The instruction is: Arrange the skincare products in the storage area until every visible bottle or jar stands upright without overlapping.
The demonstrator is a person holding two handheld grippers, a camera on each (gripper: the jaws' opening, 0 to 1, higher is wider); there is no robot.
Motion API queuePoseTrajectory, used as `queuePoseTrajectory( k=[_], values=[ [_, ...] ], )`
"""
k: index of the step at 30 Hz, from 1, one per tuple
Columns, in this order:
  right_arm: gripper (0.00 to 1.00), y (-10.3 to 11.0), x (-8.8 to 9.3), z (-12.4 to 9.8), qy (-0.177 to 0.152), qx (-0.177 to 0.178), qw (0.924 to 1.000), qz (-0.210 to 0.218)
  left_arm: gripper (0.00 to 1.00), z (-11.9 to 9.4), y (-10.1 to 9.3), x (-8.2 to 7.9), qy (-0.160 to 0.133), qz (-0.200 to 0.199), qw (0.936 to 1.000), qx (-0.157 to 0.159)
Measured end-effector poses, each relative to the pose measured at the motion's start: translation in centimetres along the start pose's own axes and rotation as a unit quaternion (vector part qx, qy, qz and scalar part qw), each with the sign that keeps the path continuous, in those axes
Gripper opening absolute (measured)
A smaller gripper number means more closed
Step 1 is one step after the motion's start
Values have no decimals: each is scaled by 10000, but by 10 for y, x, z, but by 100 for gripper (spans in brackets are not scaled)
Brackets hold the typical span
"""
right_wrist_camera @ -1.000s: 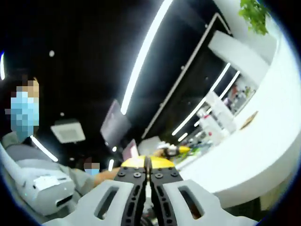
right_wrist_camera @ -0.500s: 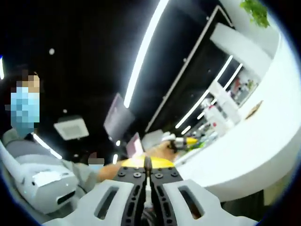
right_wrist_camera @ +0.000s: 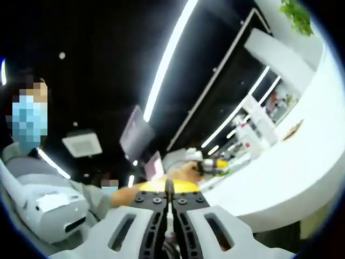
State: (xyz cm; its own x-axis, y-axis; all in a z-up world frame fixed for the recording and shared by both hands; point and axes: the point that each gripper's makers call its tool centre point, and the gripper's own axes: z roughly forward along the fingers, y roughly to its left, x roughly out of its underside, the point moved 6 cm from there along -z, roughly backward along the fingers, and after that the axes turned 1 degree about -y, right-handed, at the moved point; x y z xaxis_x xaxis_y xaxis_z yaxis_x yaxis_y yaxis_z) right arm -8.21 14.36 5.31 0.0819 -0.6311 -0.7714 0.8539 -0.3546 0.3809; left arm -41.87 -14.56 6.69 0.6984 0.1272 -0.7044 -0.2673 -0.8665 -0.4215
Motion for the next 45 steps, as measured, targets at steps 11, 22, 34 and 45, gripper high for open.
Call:
queuePoseTrajectory(
  k=[11,22,34,45],
  values=[
    [0,-3,0,-2,2,78,9999,-92,20,-27,6,-23,-1049,344,9938,-89],
    [0,-4,-5,-6,-6,209,9991,-367,19,-83,-29,-21,-2334,364,9653,1109],
    [0,8,-34,6,-137,287,9933,-1112,19,-179,-81,43,-3298,816,8557,3903],
    [11,21,-42,46,131,36,9807,-1950,52,-241,-107,94,-3998,1609,7838,4471]
  ],
)
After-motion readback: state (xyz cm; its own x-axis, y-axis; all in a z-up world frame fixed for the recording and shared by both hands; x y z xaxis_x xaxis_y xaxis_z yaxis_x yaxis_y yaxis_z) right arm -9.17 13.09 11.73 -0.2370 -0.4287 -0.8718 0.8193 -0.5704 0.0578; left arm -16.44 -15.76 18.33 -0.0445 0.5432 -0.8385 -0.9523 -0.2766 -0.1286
